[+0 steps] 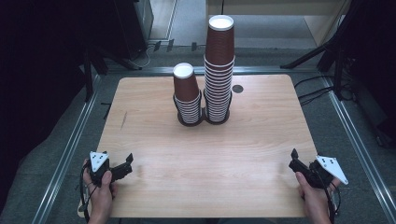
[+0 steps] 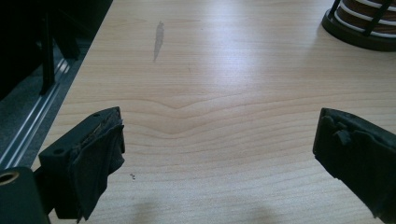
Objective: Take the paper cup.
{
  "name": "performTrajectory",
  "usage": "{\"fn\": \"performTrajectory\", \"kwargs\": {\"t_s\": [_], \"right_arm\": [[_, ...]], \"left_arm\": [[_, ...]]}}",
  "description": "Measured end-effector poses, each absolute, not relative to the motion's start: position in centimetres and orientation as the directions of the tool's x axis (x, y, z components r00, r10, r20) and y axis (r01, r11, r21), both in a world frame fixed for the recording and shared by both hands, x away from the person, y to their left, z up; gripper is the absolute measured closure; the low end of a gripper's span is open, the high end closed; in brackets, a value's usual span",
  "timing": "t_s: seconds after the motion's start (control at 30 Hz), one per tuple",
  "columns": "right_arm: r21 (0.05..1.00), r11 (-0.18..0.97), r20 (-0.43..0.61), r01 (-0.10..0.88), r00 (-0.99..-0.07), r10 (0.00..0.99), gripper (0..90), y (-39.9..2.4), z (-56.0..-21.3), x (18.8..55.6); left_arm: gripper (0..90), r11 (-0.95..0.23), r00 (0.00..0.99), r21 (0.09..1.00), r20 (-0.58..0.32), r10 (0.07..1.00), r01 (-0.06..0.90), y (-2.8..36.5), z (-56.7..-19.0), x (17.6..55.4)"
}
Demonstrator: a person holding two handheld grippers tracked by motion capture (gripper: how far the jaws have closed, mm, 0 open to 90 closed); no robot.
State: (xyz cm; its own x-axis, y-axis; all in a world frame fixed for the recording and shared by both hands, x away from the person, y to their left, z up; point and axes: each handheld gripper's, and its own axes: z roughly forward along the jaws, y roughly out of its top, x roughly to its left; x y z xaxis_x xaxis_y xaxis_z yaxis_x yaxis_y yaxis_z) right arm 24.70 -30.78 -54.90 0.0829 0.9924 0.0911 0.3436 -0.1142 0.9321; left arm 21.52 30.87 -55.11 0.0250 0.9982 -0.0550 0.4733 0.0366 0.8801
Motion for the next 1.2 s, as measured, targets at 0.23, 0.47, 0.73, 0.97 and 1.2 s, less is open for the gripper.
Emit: {"fn": "performTrajectory", "kwargs": {"t_s": [0.23, 0.47, 0.73, 0.97, 1.2], "right_arm": [[0.927, -0.128, 0.107, 0.353, 0.079, 0.991, 13.3, -31.0, -54.9, 24.8], [0.919, -0.141, 0.133, 0.369, 0.048, 0.990, 13.2, -31.4, -54.5, 24.7], [0.937, -0.113, 0.128, 0.330, -0.023, 0.992, 13.2, -30.0, -51.7, 24.3], [0.948, -0.138, 0.165, 0.286, -0.073, 0.984, 13.2, -28.1, -48.2, 25.1], [0.966, -0.102, 0.139, 0.236, -0.143, 0.980, 13.2, -25.9, -44.4, 26.1]], "left_arm": [[2.2, 0.053, 0.024, 0.879, -0.073, 0.997, 0.475, 31.1, -55.1, 21.5], [2.2, 0.050, 0.034, 0.878, -0.075, 0.997, 0.476, 31.1, -55.1, 21.5], [2.2, 0.054, 0.051, 0.880, -0.088, 0.995, 0.471, 31.2, -55.0, 21.3], [2.2, 0.061, 0.053, 0.883, -0.097, 0.994, 0.465, 31.3, -54.9, 21.2], [2.3, 0.055, 0.058, 0.886, -0.091, 0.994, 0.460, 31.3, -54.9, 21.2]]}}
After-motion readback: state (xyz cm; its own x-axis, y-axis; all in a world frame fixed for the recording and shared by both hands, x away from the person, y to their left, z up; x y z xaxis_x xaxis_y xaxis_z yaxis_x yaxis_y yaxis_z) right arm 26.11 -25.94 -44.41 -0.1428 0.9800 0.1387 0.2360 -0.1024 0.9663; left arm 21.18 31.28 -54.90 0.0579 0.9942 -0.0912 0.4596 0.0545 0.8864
